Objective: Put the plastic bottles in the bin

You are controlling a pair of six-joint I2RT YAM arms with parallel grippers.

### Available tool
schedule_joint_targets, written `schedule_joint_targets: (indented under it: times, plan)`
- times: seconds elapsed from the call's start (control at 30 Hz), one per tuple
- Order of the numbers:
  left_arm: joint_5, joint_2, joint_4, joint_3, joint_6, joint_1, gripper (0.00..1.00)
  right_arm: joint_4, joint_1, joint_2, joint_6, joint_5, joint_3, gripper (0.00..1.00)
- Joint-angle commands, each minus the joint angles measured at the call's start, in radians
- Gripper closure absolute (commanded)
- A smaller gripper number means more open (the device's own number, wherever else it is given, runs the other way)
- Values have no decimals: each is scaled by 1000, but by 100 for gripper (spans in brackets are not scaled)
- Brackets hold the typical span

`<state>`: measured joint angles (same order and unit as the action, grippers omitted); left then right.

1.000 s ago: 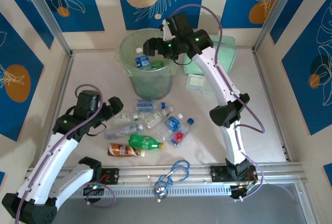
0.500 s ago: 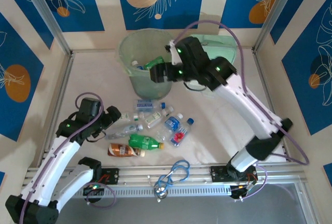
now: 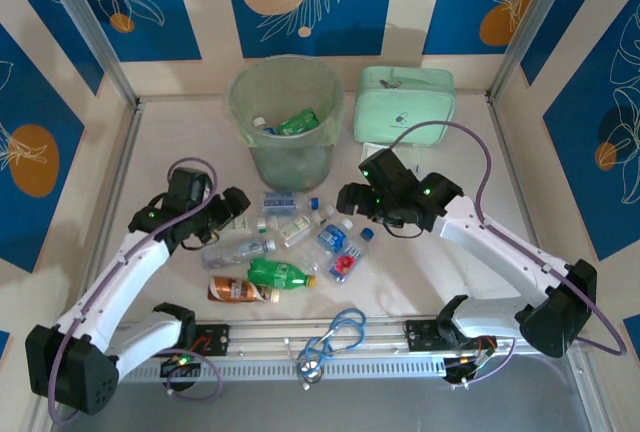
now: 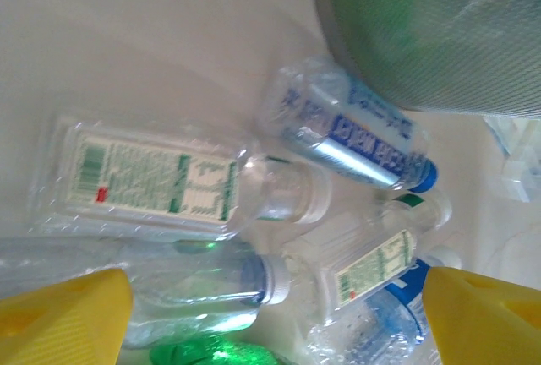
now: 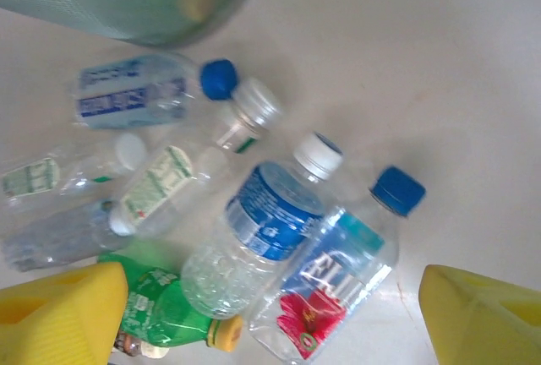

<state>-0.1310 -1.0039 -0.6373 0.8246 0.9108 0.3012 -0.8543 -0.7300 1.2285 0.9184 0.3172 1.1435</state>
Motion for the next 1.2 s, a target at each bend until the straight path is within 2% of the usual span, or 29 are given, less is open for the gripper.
schedule_joint_targets:
  times: [0.0,0.13,0.23,0.33,0.73,1.17]
  plan:
    - [-7,-19,27,159,-93,-12,12,-22,38,-29,138,1,-39,11]
    - [-13,-51,14,237,-155,-10,17,-30,58,-25,196,-18,-101,13]
    - [-35,-56,28,223,-172,-10,23,6,71,-25,238,-60,-154,14]
    - [-78,-59,56,181,-151,-10,24,49,76,-3,280,-111,-201,15]
    - [-138,-30,107,91,-101,-11,25,124,92,149,368,-192,-240,18]
    - [-180,-15,144,68,-83,-11,25,200,81,263,418,-219,-256,21]
